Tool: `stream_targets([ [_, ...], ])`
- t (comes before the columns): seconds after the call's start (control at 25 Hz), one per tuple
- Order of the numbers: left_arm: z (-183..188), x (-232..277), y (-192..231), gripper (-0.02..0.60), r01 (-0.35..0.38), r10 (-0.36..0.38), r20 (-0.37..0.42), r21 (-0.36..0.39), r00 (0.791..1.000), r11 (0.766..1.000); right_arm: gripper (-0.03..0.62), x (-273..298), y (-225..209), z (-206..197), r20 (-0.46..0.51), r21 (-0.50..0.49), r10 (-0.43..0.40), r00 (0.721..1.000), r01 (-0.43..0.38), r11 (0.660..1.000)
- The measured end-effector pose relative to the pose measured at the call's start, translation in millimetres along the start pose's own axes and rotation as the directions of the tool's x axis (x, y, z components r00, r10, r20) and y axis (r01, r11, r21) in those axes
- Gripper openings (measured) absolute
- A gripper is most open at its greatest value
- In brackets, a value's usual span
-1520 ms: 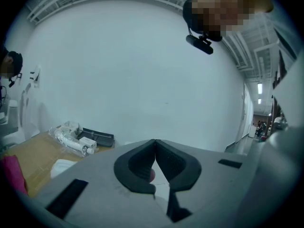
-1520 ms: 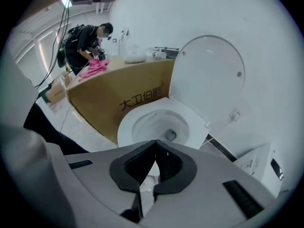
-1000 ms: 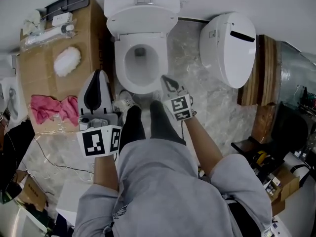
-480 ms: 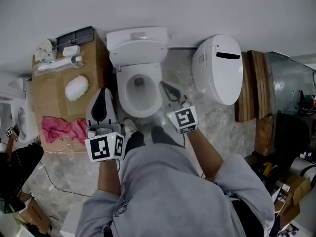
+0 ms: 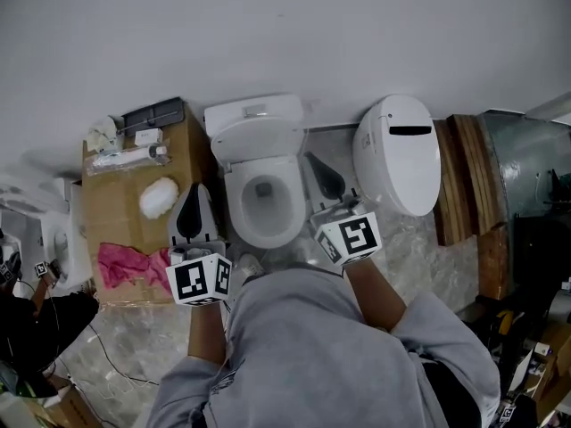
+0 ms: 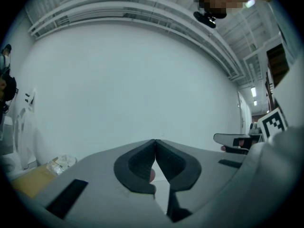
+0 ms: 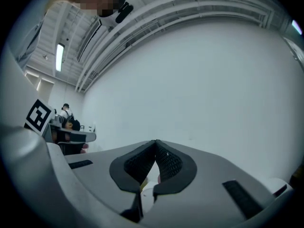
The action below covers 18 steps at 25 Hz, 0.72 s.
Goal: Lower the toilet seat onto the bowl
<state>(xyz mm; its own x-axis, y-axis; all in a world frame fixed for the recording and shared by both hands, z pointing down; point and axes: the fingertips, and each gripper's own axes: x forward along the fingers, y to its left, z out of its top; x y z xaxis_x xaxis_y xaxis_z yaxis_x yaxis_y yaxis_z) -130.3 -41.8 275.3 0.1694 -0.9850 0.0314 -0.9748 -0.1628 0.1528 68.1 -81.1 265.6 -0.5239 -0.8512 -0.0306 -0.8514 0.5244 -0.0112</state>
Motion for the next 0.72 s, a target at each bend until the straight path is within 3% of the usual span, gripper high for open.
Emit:
stream_targets([
  [0.24, 8, 0, 4, 0.000, -0.022, 0.021, 0.013, 0.018, 1.000, 1.000, -0.002, -3, -10, 28, 0.074, 0.010, -0.014, 0.997, 0.013, 1.000],
  [0.72, 12, 0, 7, 0.000, -0.030, 0.029, 0.020, 0.030, 0.999, 0.999, -0.002, -5, -8, 24, 0.072, 0.006, -0.015, 0.997, 0.014, 1.000],
])
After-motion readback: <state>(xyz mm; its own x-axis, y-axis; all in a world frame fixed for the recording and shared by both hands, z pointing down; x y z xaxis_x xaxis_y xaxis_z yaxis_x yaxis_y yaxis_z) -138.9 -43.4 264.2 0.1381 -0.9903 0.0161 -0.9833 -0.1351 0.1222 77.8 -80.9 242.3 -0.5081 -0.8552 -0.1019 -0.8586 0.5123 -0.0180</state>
